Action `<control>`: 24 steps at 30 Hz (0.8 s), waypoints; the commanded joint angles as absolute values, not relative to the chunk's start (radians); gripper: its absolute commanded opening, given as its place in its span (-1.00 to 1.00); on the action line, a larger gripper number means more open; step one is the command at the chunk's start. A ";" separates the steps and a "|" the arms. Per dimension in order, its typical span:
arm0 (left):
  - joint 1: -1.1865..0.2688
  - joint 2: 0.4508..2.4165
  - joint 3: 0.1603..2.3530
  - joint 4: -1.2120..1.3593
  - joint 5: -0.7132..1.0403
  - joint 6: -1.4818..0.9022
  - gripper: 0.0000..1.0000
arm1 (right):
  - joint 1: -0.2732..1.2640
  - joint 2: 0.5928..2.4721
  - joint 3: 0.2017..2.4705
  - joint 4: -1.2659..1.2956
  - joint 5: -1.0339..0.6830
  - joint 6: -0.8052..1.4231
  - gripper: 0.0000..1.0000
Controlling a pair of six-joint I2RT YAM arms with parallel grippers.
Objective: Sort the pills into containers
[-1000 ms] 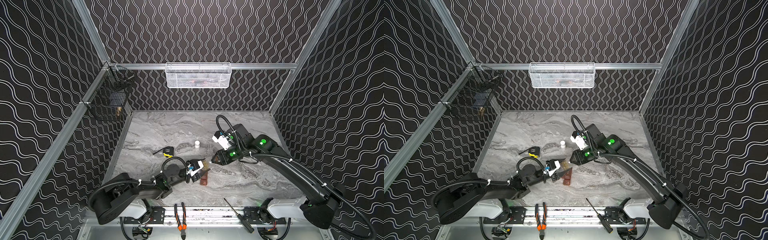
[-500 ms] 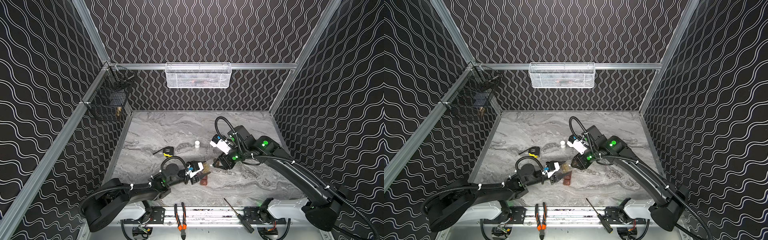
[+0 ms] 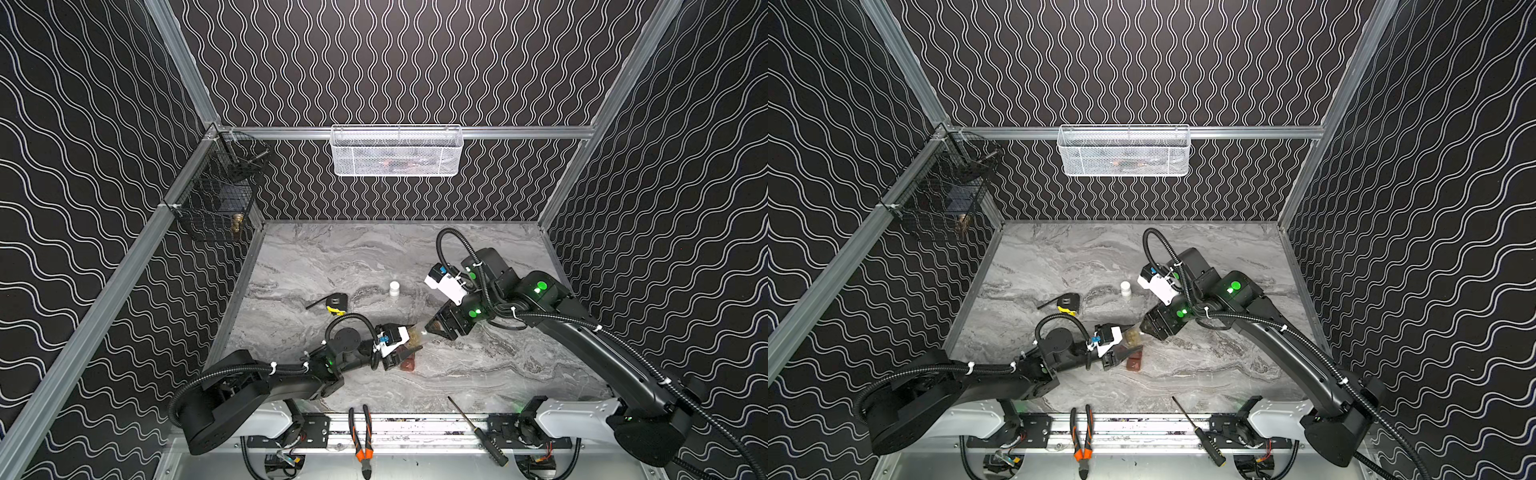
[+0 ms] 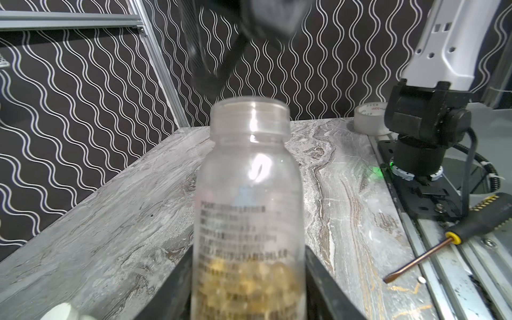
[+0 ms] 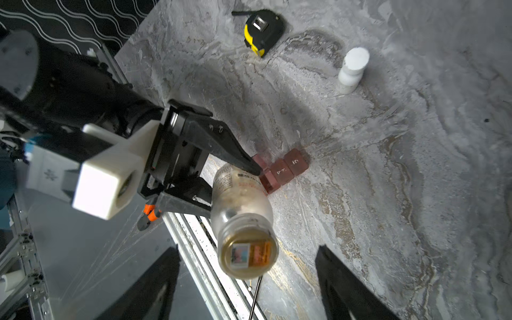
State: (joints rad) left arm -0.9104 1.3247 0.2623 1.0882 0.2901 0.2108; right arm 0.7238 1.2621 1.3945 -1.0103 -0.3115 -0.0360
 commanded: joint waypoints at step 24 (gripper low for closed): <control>-0.945 1.661 0.336 1.546 -0.185 0.548 -1.00 | 0.502 1.317 1.327 -0.794 -0.528 0.572 0.58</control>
